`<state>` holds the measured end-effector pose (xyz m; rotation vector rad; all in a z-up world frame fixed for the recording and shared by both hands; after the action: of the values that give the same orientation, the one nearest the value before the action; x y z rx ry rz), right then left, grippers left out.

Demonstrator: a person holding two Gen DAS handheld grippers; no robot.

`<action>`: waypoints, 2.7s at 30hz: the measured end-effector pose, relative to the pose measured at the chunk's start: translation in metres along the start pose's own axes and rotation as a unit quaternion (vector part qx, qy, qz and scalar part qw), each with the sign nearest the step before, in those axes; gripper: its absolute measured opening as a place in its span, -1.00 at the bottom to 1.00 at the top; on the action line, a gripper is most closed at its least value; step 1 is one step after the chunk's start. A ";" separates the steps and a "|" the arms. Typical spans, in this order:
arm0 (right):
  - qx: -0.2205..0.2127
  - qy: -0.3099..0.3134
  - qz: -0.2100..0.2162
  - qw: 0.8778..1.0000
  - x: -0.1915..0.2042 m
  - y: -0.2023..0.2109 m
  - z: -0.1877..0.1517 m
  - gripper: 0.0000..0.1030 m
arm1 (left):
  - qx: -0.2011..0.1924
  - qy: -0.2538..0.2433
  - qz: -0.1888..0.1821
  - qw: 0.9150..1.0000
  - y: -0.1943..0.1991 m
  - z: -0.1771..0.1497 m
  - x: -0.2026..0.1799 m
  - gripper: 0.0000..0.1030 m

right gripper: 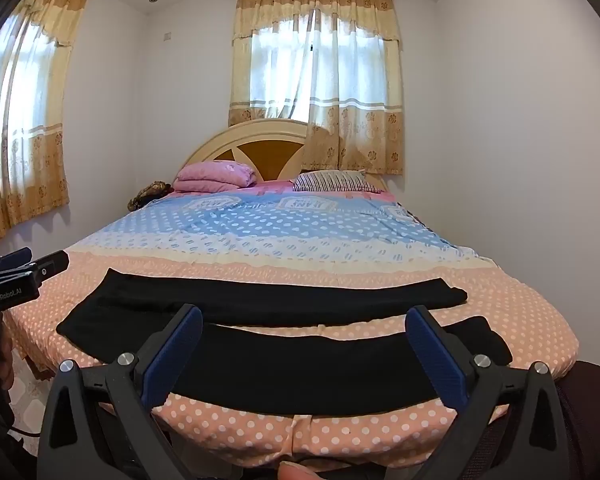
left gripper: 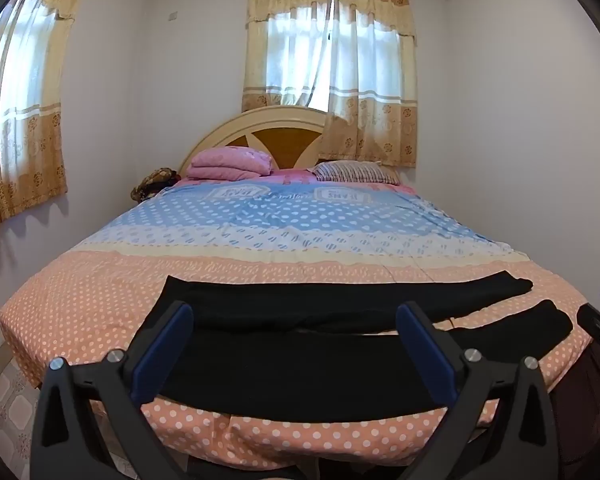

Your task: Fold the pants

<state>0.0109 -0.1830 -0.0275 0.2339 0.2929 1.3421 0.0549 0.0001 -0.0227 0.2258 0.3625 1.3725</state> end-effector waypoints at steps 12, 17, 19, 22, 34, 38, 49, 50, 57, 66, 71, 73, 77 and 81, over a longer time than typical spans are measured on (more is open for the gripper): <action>0.002 -0.003 -0.003 1.000 -0.001 -0.004 -0.005 0.98 | 0.007 0.003 0.003 1.000 0.000 0.000 0.002 1.00; 0.004 0.001 -0.004 1.000 0.000 -0.004 -0.001 0.98 | 0.006 0.000 0.005 1.000 -0.006 -0.004 0.006 1.00; 0.004 0.001 -0.004 1.000 0.000 -0.004 -0.001 0.98 | 0.005 0.000 0.006 1.000 -0.004 -0.003 0.006 1.00; 0.004 0.000 -0.005 1.000 0.000 -0.004 -0.001 0.98 | 0.005 0.002 0.007 1.000 -0.004 -0.004 0.008 1.00; 0.005 0.000 -0.003 1.000 0.002 -0.004 -0.002 0.98 | 0.005 0.002 0.005 1.000 -0.003 -0.008 0.011 1.00; 0.006 0.000 -0.004 1.000 0.003 -0.005 -0.002 0.98 | 0.006 0.002 0.005 1.000 -0.003 -0.007 0.011 1.00; 0.005 0.000 -0.004 1.000 0.003 -0.005 -0.003 0.98 | 0.009 0.004 0.004 1.000 -0.004 -0.011 0.013 1.00; 0.005 0.000 -0.004 1.000 0.003 -0.005 -0.003 0.98 | 0.009 0.003 0.005 1.000 -0.006 -0.009 0.011 1.00; 0.007 0.000 -0.004 1.000 0.004 -0.006 -0.004 0.98 | 0.010 0.004 0.004 1.000 -0.006 -0.009 0.012 1.00; 0.008 0.001 -0.004 1.000 0.004 -0.007 -0.006 0.98 | 0.011 0.004 0.005 1.000 -0.006 -0.009 0.010 1.00; 0.012 0.001 -0.004 1.000 0.005 -0.008 -0.008 0.98 | 0.011 0.004 0.005 1.000 -0.007 -0.010 0.010 1.00; 0.013 0.001 -0.005 1.000 0.004 -0.009 -0.010 0.98 | 0.012 0.005 0.005 1.000 -0.006 -0.010 0.010 1.00; 0.016 0.000 -0.008 1.000 0.003 -0.010 -0.011 0.98 | 0.015 0.004 0.005 1.000 -0.008 -0.012 0.010 1.00; 0.020 0.000 -0.008 1.000 0.002 -0.012 -0.010 0.98 | 0.017 0.003 0.005 1.000 -0.009 -0.013 0.009 1.00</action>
<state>0.0187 -0.1837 -0.0408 0.2646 0.3206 1.3205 0.0597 0.0063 -0.0395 0.2524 0.3913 1.3780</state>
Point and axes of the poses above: each gripper's, at about its wrist camera, not at the fingertips, and y roughly against the way its jaws point, x to its left, z to its top, the point moved 6 cm from there along -y, roughly the way its jaws point, and after that the axes turned 11 degrees about -z, right-handed, at the moved point
